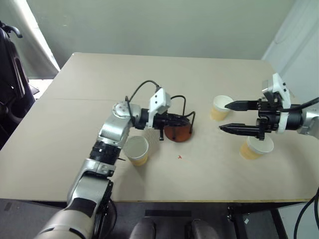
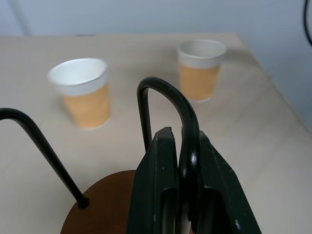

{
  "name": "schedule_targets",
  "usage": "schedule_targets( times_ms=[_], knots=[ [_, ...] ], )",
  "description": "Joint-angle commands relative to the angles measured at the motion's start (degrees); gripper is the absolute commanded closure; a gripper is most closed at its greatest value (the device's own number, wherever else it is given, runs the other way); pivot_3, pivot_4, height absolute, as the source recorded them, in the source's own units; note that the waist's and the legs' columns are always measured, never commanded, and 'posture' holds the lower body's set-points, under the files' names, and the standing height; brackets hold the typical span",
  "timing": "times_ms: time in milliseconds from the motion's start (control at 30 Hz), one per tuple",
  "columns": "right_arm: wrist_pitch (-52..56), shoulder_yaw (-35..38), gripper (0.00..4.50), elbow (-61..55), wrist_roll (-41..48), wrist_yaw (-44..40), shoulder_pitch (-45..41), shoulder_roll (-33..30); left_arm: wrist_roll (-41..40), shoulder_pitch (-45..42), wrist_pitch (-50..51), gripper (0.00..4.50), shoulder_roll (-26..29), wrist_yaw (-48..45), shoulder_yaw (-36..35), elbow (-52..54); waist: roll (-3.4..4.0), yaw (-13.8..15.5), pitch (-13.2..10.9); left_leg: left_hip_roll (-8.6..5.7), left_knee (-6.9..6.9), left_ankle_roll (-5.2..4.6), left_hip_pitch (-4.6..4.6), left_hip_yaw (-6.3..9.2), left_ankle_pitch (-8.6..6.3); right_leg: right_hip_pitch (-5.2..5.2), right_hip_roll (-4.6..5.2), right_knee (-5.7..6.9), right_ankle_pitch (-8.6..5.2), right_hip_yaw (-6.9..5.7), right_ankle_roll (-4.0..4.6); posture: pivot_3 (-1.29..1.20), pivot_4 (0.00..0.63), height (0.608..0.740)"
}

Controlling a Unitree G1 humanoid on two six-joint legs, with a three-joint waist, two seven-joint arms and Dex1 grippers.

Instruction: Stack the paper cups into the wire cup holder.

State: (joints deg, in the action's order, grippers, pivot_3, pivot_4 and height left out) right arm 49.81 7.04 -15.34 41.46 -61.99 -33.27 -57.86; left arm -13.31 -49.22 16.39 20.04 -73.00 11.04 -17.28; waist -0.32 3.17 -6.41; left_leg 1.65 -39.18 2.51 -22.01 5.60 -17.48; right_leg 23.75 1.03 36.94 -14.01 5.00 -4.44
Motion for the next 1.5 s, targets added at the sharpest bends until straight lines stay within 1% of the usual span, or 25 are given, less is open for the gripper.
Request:
schedule_targets(
  times_ms=[33,100,233,367,467,700,1033,1067,1133,1233,1267,1333,1400,1433,1500],
  knots=[
    [-0.35,3.55,0.00,-1.41,0.81,-0.06,-0.08,-1.72,-0.03,0.97,-0.71,4.48,-0.43,0.19,1.51,3.33,0.00,0.00,0.00,0.00,0.00,0.00,0.00,-0.01,0.00,0.00,0.00,0.00,0.00,0.01,0.00,0.00,0.150,0.740],
    [-0.33,3.75,0.00,-1.43,0.83,-0.01,0.03,-1.86,-0.24,1.00,-0.58,4.48,-0.53,0.52,1.69,3.29,0.00,0.01,0.00,0.00,0.00,0.00,0.00,-0.01,0.00,0.00,0.00,0.01,0.00,0.01,0.00,0.00,0.150,0.740],
    [0.68,6.06,0.00,-1.96,1.97,-1.76,1.21,-4.81,-0.25,1.34,-0.98,4.48,-0.54,-0.05,2.63,3.07,0.00,0.16,0.00,-0.01,-0.02,0.00,0.00,-0.01,0.00,-0.01,0.01,0.02,0.00,0.01,-0.02,0.00,0.150,0.740],
    [0.78,7.48,0.00,-4.35,2.92,-6.41,5.45,-9.48,-0.40,0.85,-0.87,4.48,-0.81,0.27,2.46,2.42,0.00,0.33,0.00,-0.02,-0.02,-0.01,-0.01,-0.02,0.00,-0.05,0.00,-0.01,-0.01,0.00,-0.04,0.00,0.150,0.740],
    [-0.48,7.60,0.00,-4.54,2.22,-8.20,7.28,-11.48,-0.77,0.77,-0.27,4.48,-1.36,0.34,2.67,2.76,0.00,0.30,0.00,-0.04,-0.03,-0.01,0.00,-0.07,0.00,-0.07,-0.04,0.00,-0.01,0.01,-0.04,0.00,0.150,0.740],
    [-2.18,7.06,0.00,-3.17,1.43,-8.03,6.39,-11.98,-0.91,0.44,0.41,4.48,-2.31,-0.68,3.86,3.71,0.00,0.30,0.00,-0.03,-0.09,-0.04,0.04,-0.07,-0.02,-0.12,-0.16,0.02,-0.01,0.02,-0.06,0.00,0.150,0.740],
    [-2.69,6.50,0.00,-2.81,1.24,-7.42,6.09,-11.26,-0.74,1.37,2.07,4.48,-0.16,-2.13,5.08,5.35,0.00,0.31,0.00,-0.03,-0.11,-0.05,0.04,-0.06,-0.03,-0.12,-0.17,0.02,-0.01,0.02,-0.08,0.00,0.150,0.740],
    [-2.70,6.42,0.00,-2.80,1.24,-7.43,6.03,-11.23,-0.78,1.54,2.14,3.86,-0.05,-2.21,5.10,5.47,0.00,0.31,0.00,-0.03,-0.12,-0.06,0.04,-0.06,-0.03,-0.13,-0.17,0.02,0.00,0.02,-0.08,0.00,0.150,0.740],
    [-2.70,6.22,0.00,-2.72,1.19,-7.48,5.82,-11.19,-1.59,1.92,3.20,3.24,0.24,-2.88,5.05,6.30,0.00,0.31,0.00,-0.03,-0.13,-0.06,0.04,-0.06,-0.03,-0.13,-0.17,0.02,-0.01,0.02,-0.08,0.00,0.150,0.740],
    [-2.65,6.02,0.00,-2.70,1.16,-7.53,5.62,-11.13,-2.28,2.03,4.34,2.14,0.40,-3.09,4.85,7.23,0.00,0.31,0.00,-0.03,-0.13,-0.06,0.04,-0.06,-0.03,-0.13,-0.17,0.03,-0.01,0.02,-0.08,0.00,0.150,0.740],
    [-2.65,5.98,0.00,-2.67,1.15,-7.55,5.58,-11.13,-2.29,2.02,4.44,1.85,0.42,-3.06,4.81,7.34,0.00,0.32,0.00,-0.03,-0.13,-0.06,0.04,-0.06,-0.03,-0.13,-0.17,0.02,-0.01,0.02,-0.08,0.00,0.150,0.740],
    [-2.68,5.88,0.00,-2.59,1.06,-7.57,5.51,-11.13,-2.43,1.83,4.62,1.06,0.61,-3.11,4.68,7.33,0.00,0.31,0.00,-0.02,-0.15,-0.06,0.04,-0.06,-0.03,-0.14,-0.17,0.03,-0.01,0.02,-0.09,0.00,0.150,0.740],
    [-2.66,5.83,0.00,-2.55,1.04,-7.53,5.41,-11.10,-2.70,1.56,4.87,0.36,0.76,-3.08,4.35,7.29,0.00,0.30,0.00,-0.02,-0.15,-0.06,0.05,-0.06,-0.03,-0.14,-0.17,0.03,-0.01,0.02,-0.09,0.00,0.150,0.740],
    [-2.67,5.78,0.00,-2.50,1.03,-7.51,5.34,-11.07,-2.73,1.46,4.90,0.06,0.79,-3.06,4.27,7.25,0.00,0.30,0.00,-0.02,-0.15,-0.06,0.05,-0.06,-0.03,-0.14,-0.17,0.03,-0.01,0.02,-0.09,0.00,0.150,0.740],
    [-2.75,5.68,0.00,-2.39,0.95,-7.52,5.20,-11.03,-2.91,1.11,5.48,0.06,1.70,-3.93,4.27,7.36,0.00,0.29,0.00,-0.02,-0.15,-0.06,0.05,-0.06,-0.03,-0.14,-0.17,0.03,-0.01,0.02,-0.09,0.00,0.150,0.740]
  ],
)
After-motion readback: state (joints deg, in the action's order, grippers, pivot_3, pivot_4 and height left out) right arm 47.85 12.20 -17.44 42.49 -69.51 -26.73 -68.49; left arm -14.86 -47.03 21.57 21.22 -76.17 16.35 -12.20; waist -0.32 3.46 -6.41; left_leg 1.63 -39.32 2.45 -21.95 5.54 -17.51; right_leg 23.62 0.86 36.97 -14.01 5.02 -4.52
